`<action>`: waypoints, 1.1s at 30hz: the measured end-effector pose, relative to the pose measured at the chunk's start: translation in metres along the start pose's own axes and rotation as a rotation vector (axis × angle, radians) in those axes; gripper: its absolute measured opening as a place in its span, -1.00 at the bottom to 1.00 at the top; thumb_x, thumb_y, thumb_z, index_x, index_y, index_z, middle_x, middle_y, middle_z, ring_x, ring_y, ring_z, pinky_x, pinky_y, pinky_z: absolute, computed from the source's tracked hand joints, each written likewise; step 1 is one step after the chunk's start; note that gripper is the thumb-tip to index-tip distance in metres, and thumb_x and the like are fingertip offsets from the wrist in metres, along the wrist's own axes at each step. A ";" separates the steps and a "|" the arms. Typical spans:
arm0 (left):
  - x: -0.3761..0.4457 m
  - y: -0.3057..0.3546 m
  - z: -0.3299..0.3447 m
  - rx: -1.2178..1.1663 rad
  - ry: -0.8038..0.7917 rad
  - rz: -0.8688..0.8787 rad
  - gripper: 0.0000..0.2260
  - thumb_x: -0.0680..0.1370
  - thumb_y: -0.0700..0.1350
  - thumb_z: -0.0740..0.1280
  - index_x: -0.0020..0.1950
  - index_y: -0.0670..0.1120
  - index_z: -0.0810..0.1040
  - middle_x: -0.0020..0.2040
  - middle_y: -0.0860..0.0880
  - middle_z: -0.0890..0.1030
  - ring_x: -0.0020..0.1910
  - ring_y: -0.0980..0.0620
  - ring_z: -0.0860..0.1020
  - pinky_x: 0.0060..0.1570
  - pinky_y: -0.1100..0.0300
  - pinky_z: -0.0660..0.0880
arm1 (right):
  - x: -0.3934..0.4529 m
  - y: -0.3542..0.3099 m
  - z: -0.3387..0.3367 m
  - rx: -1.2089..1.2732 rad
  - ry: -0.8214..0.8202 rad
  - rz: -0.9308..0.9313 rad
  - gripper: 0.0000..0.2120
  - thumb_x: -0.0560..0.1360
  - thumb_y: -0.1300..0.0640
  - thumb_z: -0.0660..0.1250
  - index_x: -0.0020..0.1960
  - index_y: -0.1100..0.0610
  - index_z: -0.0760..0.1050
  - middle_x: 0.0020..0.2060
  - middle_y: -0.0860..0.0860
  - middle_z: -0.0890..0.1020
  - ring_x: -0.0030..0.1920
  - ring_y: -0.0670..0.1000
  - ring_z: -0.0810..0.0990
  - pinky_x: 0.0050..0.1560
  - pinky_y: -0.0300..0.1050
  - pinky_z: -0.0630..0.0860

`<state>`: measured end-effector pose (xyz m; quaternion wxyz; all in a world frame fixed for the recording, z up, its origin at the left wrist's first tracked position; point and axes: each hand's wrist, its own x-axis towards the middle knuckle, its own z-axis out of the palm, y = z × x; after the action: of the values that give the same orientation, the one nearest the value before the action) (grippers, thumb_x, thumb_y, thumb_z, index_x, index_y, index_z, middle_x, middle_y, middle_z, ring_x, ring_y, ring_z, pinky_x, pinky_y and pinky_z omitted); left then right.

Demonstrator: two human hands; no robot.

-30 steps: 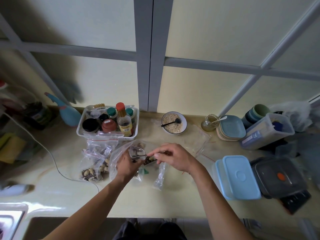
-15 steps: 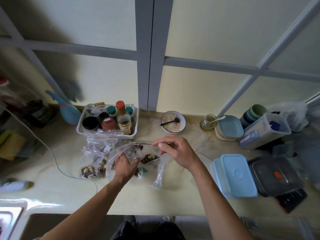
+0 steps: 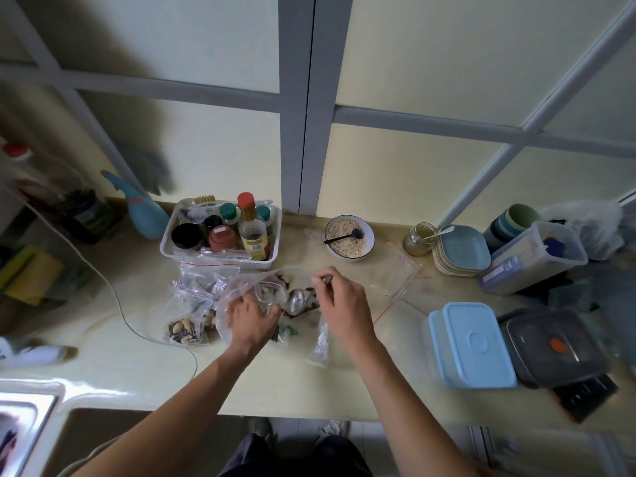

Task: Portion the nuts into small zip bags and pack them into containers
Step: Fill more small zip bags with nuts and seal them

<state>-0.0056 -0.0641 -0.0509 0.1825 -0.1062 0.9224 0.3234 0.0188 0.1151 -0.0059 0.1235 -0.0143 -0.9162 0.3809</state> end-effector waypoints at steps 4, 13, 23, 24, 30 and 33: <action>-0.005 0.002 -0.002 -0.023 0.006 0.035 -0.31 0.54 0.11 0.28 0.54 -0.23 0.17 0.43 -0.32 0.38 0.44 -0.27 0.29 0.45 -0.09 0.16 | -0.009 0.001 0.022 0.078 -0.073 0.064 -0.87 0.67 0.02 0.23 0.01 0.04 0.49 -0.30 -0.07 0.64 -0.32 -0.07 0.66 -0.21 -0.07 0.57; -0.003 -0.011 -0.006 0.023 -0.054 -0.003 -0.32 0.42 0.25 0.13 0.35 -0.19 0.45 0.33 -0.25 0.51 0.36 -0.22 0.39 0.37 -0.03 0.28 | -0.017 0.029 0.039 0.381 -0.202 0.458 -0.82 0.69 -0.01 0.21 0.24 -0.16 0.50 0.06 -0.12 0.69 0.09 -0.13 0.67 0.09 -0.17 0.55; -0.008 0.009 -0.015 -0.003 0.083 0.044 -0.70 0.55 -0.05 0.35 0.11 -0.28 0.54 0.07 -0.24 0.62 0.12 -0.19 0.55 0.15 0.05 0.42 | -0.010 0.037 0.049 0.007 -0.120 0.435 -0.69 0.70 -0.02 0.13 0.28 0.01 0.58 0.25 0.00 0.60 0.28 0.04 0.56 0.33 0.01 0.44; -0.009 0.014 -0.016 -0.011 0.110 0.055 -0.72 0.54 -0.06 0.35 0.08 -0.27 0.55 0.03 -0.24 0.63 0.08 -0.20 0.57 0.11 0.06 0.43 | -0.006 0.036 0.044 -0.064 -0.100 0.399 -0.70 0.70 -0.01 0.12 0.25 0.01 0.59 0.24 -0.02 0.60 0.30 0.03 0.54 0.39 0.09 0.39; -0.020 0.051 -0.025 -0.029 0.236 0.091 -0.66 0.52 -0.11 0.34 0.15 -0.35 0.52 0.09 -0.33 0.62 0.12 -0.28 0.55 0.13 0.00 0.44 | 0.032 0.022 0.011 -0.324 0.028 0.262 -0.61 0.69 0.01 -0.01 0.15 0.06 0.59 0.07 0.03 0.64 0.19 0.10 0.58 0.36 0.25 0.40; -0.023 0.059 -0.024 -0.018 0.226 0.105 -0.63 0.51 -0.10 0.33 0.19 -0.34 0.50 0.10 -0.31 0.62 0.12 -0.28 0.55 0.12 -0.01 0.44 | 0.042 0.019 -0.001 -0.385 0.073 0.232 -0.58 0.67 0.00 -0.01 0.15 0.09 0.62 -0.03 0.06 0.65 0.07 0.15 0.61 0.23 0.15 0.49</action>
<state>-0.0099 -0.0317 0.0086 0.0593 -0.0951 0.9385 0.3266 -0.0228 0.1342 -0.0093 0.1071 -0.1566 -0.9591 0.2100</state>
